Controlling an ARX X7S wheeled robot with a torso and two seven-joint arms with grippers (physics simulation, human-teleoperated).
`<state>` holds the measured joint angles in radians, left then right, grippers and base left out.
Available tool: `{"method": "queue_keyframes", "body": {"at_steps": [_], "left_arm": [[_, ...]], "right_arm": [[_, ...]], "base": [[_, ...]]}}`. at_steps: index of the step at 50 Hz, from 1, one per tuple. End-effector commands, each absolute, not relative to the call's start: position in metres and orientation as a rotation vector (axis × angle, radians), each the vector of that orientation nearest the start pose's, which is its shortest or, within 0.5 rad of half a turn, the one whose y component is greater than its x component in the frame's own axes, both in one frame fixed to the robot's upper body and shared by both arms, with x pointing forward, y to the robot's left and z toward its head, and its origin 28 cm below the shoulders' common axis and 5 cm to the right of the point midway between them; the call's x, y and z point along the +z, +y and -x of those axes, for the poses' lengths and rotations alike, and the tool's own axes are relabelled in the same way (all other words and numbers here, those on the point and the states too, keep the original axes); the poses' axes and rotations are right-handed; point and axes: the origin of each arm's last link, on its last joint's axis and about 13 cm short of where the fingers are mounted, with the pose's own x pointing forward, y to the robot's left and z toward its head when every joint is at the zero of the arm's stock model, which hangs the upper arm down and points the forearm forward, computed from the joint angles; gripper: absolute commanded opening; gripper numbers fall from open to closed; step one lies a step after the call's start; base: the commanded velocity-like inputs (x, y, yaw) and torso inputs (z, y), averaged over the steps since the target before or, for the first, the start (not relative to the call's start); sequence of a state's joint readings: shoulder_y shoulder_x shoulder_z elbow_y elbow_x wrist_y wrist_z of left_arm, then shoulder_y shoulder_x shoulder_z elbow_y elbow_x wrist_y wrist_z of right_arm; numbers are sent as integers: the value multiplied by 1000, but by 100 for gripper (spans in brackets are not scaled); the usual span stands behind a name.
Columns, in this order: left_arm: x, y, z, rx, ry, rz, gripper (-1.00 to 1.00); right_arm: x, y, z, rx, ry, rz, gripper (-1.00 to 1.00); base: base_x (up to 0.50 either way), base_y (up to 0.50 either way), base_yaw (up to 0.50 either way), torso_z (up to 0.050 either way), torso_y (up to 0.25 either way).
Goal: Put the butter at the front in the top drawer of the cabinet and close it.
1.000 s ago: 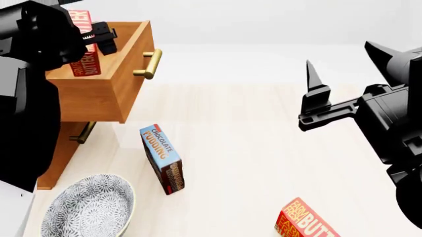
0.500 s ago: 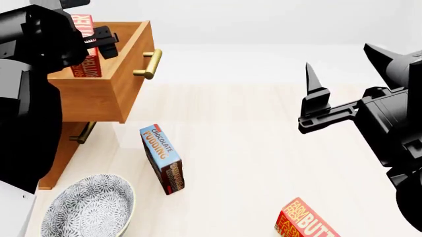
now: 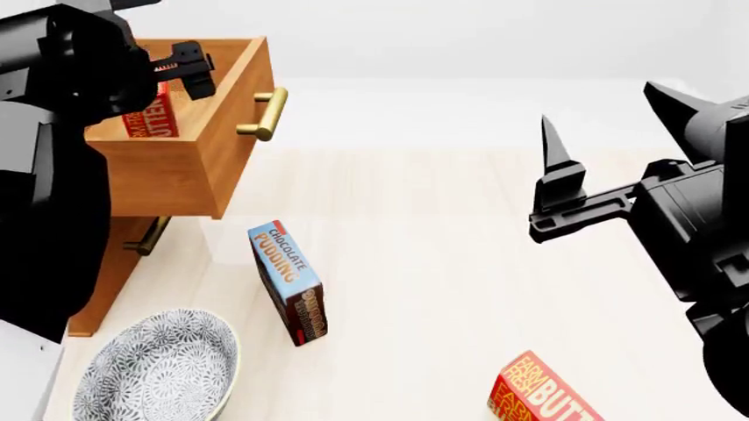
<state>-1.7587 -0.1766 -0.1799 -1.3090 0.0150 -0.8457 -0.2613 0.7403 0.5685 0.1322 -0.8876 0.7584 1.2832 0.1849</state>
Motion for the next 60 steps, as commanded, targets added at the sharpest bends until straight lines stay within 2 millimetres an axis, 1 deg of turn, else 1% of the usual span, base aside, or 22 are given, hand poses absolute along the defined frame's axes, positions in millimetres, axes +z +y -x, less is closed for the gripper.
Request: {"method": "queue_keyframes", "body": {"at_steps": [1,9,14,27,35,41,49,54,60], "left_arm": [[331,269,-410,307,392,209,100],[331,270,-409,304,394,205,100],[337,270,-409,305,368,192,100],[369,270,-408,304,215,122,100],[396,260,-403,243,130,35,100],[406,247,-402,163,110,-7,100],[416,214,-397,-44,114,-85,100],[410,191,-374,-183,129,-123,100],[393,172,-355,-307,168,-153,100]], "right_arm": [[267,-159,-208,153,-270,287,100],[266,-158,-208,157,-270,289,100],[267,-158,-208,159,-270,291,100],[269,-158,-208,163,-276,293,100],[270,-158,-208,163,-280,293,100],[269,-158,-208,164,-280,291,100],[268,-159,-209,162,-281,290,100],[267,-159,-208,160,-282,288,100],[266,-159,-208,159,-282,284,100]], "base": [[0,0,0,0,0],[0,0,0,0,0],[0,0,0,0,0],[0,0,0,0,0],[0,0,0,0,0],[0,0,0,0,0],[0,0,0,0,0],[0,0,0,0,0],[0,0,0,0,0]]}}
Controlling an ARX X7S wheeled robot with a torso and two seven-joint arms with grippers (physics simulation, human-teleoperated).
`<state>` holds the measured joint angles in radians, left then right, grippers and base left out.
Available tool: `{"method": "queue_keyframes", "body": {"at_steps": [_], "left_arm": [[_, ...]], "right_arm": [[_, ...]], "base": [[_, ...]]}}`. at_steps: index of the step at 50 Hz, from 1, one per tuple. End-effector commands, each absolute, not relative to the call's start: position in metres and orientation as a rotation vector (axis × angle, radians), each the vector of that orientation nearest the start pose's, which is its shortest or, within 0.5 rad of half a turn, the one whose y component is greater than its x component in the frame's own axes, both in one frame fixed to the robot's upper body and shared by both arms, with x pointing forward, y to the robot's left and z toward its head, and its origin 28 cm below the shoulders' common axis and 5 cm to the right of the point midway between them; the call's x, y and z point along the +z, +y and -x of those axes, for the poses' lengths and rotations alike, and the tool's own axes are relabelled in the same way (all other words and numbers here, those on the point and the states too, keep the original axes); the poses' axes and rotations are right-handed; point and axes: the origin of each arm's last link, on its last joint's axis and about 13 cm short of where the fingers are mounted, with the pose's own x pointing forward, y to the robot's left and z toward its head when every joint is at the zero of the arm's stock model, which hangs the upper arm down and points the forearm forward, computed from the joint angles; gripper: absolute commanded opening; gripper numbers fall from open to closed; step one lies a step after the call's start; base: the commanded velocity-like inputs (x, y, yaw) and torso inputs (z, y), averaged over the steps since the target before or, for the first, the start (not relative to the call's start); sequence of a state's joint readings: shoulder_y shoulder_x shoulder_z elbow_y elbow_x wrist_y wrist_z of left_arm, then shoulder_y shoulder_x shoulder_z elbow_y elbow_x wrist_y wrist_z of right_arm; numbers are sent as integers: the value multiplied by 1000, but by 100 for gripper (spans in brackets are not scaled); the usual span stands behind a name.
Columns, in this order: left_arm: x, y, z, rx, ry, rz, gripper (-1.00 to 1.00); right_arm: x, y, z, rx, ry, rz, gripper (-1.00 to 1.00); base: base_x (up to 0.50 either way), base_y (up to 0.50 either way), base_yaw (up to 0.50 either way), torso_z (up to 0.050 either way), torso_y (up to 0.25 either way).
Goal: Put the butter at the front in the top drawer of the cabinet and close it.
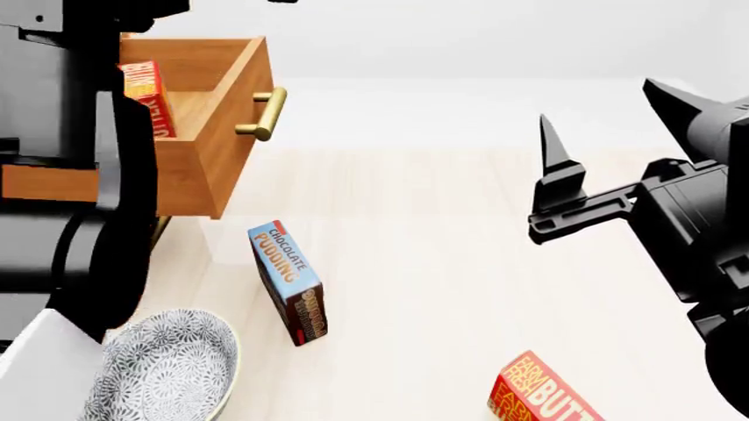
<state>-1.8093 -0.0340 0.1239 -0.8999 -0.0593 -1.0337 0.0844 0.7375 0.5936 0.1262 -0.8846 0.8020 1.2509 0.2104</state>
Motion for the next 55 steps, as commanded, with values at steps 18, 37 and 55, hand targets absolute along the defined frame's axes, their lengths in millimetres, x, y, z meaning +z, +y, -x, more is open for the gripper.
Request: {"method": "queue_keyframes", "body": {"at_steps": [18,37,55], "left_arm": [[346,128,-314,-564,253,-252,100],[311,129,-310,-570,401,-250,100],[291,141,-312,-481,474,-217,100]], "right_arm": [[261,-161,-206,151,-279,271,100],[260,-160,-207,161,-280,266,100],[260,-161,-207,162,-279,268,100]], "base": [[0,0,0,0,0],[0,0,0,0,0],[0,0,0,0,0]]}}
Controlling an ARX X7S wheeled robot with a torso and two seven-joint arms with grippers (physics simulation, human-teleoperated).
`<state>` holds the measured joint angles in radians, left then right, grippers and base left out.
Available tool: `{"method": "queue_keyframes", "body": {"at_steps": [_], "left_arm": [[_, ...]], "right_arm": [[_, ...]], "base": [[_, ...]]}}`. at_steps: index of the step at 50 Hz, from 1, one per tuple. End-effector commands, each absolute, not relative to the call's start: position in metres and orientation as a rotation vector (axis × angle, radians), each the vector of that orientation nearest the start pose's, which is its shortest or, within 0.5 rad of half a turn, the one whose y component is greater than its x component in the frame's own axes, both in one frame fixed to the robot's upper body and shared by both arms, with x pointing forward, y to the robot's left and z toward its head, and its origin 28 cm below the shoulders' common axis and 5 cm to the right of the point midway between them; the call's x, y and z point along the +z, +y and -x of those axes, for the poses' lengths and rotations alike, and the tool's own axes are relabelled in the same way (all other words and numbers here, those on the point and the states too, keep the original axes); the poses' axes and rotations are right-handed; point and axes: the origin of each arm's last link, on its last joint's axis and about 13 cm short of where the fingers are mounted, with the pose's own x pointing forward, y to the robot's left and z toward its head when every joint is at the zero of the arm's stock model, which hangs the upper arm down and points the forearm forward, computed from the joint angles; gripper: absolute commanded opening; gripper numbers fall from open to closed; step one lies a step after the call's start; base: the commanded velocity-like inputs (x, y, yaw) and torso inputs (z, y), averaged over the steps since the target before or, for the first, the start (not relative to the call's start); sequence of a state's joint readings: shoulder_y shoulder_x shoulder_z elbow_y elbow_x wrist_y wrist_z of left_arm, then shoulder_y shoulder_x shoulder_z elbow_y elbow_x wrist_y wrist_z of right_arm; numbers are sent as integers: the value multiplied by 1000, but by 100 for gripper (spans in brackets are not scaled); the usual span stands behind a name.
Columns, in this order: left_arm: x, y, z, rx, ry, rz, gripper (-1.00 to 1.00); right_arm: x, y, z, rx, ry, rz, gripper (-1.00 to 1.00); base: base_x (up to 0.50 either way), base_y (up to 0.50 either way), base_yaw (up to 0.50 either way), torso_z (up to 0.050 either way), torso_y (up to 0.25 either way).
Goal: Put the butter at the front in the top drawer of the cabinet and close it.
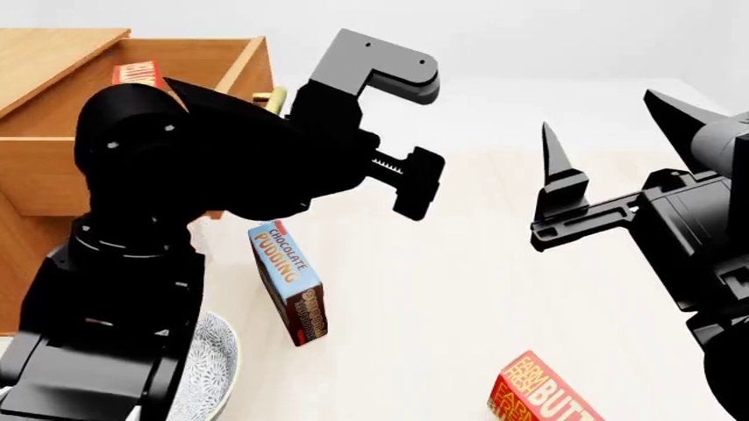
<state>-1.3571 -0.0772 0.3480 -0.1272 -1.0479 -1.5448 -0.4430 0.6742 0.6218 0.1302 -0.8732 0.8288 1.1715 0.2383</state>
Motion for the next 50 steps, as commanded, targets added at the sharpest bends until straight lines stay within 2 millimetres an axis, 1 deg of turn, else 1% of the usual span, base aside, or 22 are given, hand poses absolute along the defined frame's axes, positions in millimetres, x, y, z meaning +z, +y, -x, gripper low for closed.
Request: {"method": "queue_keyframes", "body": {"at_steps": [1,17,26,34,50], "left_arm": [[289,141,-313,-475,477,-220,100],[275,155,-316,-381,510,-229,100],[271,162,-318,-324,516,-235,100],[270,170,-321,-282,515,-218,100],[270,185,-337,-174,502,-171,100]], "right_arm": [[260,-160,-207,163,-280,268,100],[260,-159,-208,168,-275,270,100],[259,-159,-207,170,-276,271,100],[257,-160,-208,166,-275,266,100],[259,-160,-207,168,-280,267,100]], "base": [[0,0,0,0,0],[0,0,0,0,0],[0,0,0,0,0],[0,0,0,0,0],[0,0,0,0,0]]}}
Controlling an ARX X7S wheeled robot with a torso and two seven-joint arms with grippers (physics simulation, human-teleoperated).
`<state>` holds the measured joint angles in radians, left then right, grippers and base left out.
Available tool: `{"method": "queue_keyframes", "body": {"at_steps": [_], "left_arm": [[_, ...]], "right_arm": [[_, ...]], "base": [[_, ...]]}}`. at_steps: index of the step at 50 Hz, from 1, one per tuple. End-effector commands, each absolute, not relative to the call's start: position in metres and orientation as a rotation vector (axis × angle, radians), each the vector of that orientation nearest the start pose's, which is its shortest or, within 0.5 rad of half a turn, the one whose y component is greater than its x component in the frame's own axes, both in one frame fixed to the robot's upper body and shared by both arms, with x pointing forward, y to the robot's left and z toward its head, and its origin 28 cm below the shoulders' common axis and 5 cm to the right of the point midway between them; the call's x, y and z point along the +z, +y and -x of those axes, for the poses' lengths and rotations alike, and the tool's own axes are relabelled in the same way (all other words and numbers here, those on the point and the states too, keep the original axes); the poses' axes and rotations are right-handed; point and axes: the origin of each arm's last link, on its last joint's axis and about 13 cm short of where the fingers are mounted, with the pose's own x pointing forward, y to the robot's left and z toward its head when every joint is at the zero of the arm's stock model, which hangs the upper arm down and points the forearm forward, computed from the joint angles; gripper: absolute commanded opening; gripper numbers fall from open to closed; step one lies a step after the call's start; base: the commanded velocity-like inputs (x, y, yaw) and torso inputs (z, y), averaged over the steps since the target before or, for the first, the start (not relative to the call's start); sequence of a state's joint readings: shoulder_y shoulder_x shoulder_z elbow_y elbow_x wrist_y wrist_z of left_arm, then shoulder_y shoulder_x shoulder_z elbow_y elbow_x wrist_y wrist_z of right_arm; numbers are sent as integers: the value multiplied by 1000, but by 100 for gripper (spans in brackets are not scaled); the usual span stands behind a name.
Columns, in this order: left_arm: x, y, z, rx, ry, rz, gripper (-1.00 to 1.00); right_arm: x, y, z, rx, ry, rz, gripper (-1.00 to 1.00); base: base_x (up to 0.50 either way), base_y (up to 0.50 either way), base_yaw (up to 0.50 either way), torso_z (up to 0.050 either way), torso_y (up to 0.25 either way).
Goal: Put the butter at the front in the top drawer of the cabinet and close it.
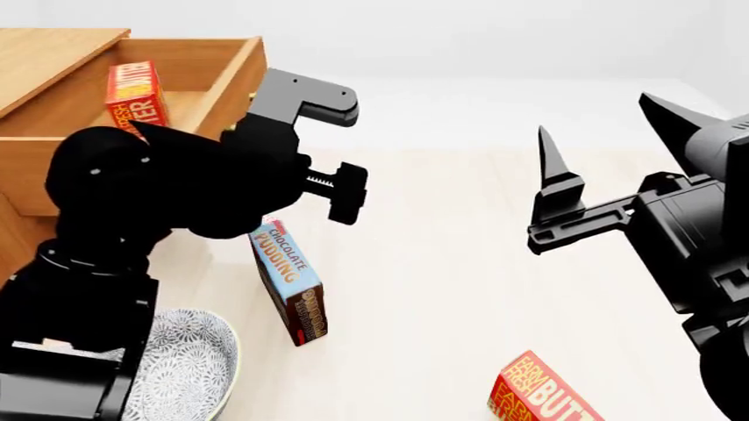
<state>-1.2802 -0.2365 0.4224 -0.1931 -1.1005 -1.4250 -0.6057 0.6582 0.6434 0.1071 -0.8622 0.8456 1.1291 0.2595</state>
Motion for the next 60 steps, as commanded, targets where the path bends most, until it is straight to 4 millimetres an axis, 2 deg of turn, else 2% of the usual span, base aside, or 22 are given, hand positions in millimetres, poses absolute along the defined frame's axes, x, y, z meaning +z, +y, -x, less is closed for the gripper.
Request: {"method": "queue_keyframes", "body": {"at_steps": [1,16,23,44,53,60], "left_arm": [[269,186,-338,-166,501,-170,100],[260,200,-350,-90,526,-145,100],[262,211,-355,-44,527,-126,100],[270,246,-349,118,513,-92,100],[271,269,-347,219,510,-65,100],[270,291,-353,345,514,-62,100]], "right_arm": [[259,-160,-207,168,-281,268,100],[265,-157,-207,179,-291,275,100],[264,-159,-206,170,-287,275,100],[262,-159,-207,168,-280,273,100],[261,-159,-207,166,-278,273,100],[259,-160,-208,165,-276,270,100]], "base": [[0,0,0,0,0],[0,0,0,0,0],[0,0,0,0,0],[0,0,0,0,0],[0,0,0,0,0],[0,0,0,0,0]]}}
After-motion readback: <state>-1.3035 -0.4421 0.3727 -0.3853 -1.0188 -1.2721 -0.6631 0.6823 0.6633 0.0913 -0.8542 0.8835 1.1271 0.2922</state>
